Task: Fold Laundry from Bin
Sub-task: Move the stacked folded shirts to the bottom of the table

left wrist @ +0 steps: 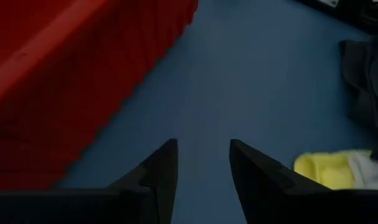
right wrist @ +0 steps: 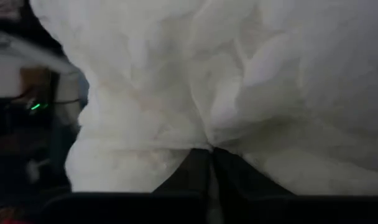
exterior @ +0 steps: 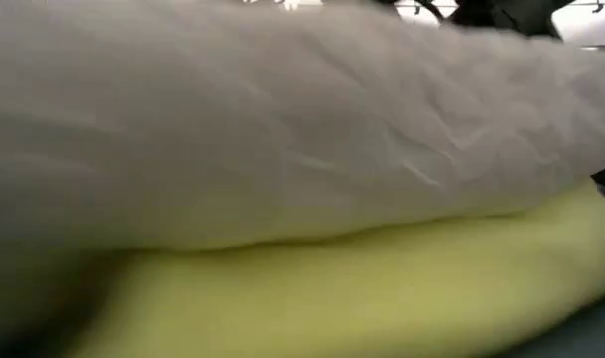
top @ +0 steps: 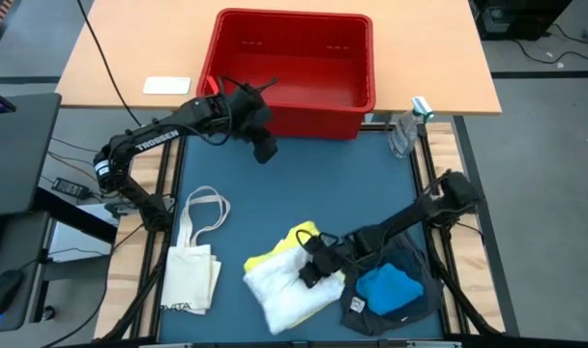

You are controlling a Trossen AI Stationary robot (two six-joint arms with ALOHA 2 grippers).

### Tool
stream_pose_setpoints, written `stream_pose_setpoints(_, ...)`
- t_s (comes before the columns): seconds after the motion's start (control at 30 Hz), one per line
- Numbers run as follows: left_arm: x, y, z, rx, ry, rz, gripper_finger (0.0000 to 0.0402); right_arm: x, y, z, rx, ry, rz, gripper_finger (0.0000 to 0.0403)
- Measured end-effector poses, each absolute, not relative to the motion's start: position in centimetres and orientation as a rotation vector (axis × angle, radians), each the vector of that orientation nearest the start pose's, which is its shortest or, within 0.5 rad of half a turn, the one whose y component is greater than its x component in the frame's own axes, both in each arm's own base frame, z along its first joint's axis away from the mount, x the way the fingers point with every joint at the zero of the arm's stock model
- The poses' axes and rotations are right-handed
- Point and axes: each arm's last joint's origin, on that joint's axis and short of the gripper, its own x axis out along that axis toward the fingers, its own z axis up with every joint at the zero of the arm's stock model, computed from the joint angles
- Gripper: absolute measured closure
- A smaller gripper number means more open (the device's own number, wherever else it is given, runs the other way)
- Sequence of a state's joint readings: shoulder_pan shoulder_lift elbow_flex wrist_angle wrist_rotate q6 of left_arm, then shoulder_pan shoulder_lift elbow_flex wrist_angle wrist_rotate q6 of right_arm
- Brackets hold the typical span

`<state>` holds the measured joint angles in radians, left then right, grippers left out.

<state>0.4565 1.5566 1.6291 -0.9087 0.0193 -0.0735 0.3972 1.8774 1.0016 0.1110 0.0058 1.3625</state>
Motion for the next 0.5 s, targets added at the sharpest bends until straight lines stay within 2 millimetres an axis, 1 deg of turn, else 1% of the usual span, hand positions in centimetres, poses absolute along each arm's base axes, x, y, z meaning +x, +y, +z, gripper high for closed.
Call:
stream_pose_setpoints(0.1,28.9,13.6,37.2,-0.272,0.823,0.431,0.0253,35.7,15.6,13.4,1.147,0.884,-0.137,0.0382)
stream_pose_setpoints(0.2,29.0,13.5,37.2,-0.27,0.823,0.427,0.0253,36.1,15.9,14.0,1.125,0.895,-0.128,0.0381)
stream_pose_setpoints(0.33,28.8,14.2,37.3,-0.224,0.815,0.483,0.0253,36.1,14.3,16.5,1.069,0.842,-0.134,0.0362)
stream_pose_setpoints(0.4,28.5,15.0,37.4,-0.188,0.807,0.513,0.0253,36.0,12.9,18.3,1.039,0.803,-0.125,0.034)
stream_pose_setpoints(0.5,28.0,16.5,37.7,-0.114,0.796,0.524,0.0253,35.3,10.7,20.5,0.989,0.778,-0.18,0.0297)
